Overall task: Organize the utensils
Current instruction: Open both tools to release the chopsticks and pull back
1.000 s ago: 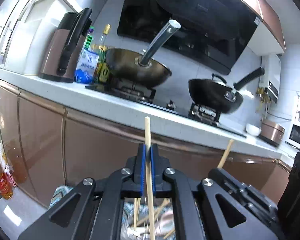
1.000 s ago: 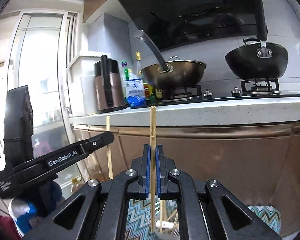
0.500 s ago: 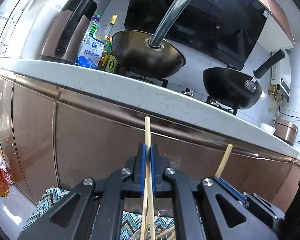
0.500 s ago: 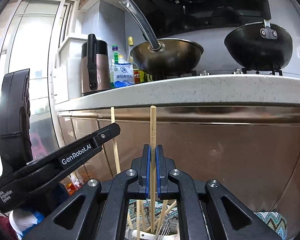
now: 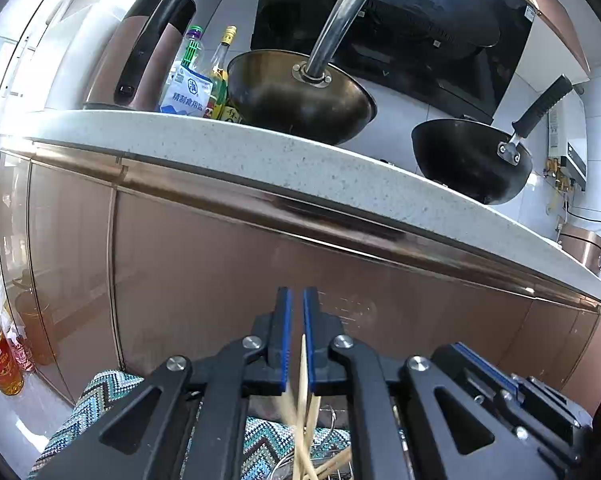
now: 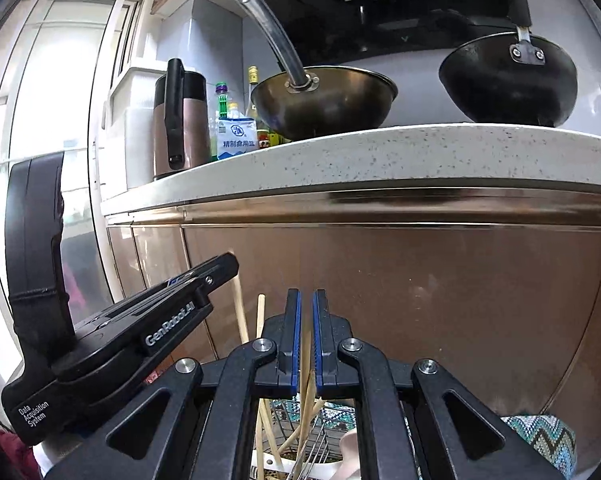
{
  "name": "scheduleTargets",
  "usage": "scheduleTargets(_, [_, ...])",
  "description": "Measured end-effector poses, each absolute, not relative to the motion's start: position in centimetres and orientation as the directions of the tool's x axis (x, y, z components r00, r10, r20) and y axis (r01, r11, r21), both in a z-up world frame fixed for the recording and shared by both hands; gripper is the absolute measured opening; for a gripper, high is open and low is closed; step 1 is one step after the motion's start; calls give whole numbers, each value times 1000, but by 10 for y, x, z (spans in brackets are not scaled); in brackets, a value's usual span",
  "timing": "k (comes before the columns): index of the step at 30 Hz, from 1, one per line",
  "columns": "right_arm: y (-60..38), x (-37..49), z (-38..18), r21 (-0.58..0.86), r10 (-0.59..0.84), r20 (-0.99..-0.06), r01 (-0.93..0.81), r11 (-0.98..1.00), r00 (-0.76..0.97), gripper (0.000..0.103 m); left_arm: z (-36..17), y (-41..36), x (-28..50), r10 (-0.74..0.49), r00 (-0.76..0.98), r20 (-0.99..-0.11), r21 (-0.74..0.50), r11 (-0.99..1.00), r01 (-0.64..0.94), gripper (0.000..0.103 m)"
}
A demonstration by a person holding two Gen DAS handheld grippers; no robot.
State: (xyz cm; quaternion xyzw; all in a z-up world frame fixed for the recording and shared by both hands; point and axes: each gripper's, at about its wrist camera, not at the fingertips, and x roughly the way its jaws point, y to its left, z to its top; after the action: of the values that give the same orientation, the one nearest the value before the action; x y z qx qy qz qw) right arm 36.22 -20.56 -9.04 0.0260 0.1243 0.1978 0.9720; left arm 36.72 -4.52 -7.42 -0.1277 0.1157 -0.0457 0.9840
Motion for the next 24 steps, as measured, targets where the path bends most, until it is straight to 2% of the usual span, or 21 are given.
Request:
scheduleTargets(9, [-209,337,-62,90,365,-199,-354,931,909,14,-42,-33,339,-106,975,-193,-244,968,57,8])
scheduleTargets(12, [-211,322,-47,85,350,-185,-340,937,918,17,-26,-26,320,-96,980,-173,-239,970,53,12])
scheduleTargets(14, [-212,312,-38,84,344,-175,-334,939,922,18,-15,-22,307,-94,982,-166,-234,971,53,20])
scheduleTargets(16, [-214,298,-27,83,336,-165,-326,942,927,24,-5,-18,293,-93,982,-163,-230,972,53,25])
scheduleTargets(18, [-216,279,-16,82,327,-150,-318,944,933,26,5,-14,277,-86,983,-161,-226,973,49,29])
scheduleTargets(21, [-215,254,-1,80,321,-138,-313,946,937,27,18,-10,252,-68,983,-173,-207,978,31,37])
scheduleTargets(24, [-213,228,9,74,317,-133,-309,948,939,33,25,-8,229,-46,979,-196,-185,983,9,44])
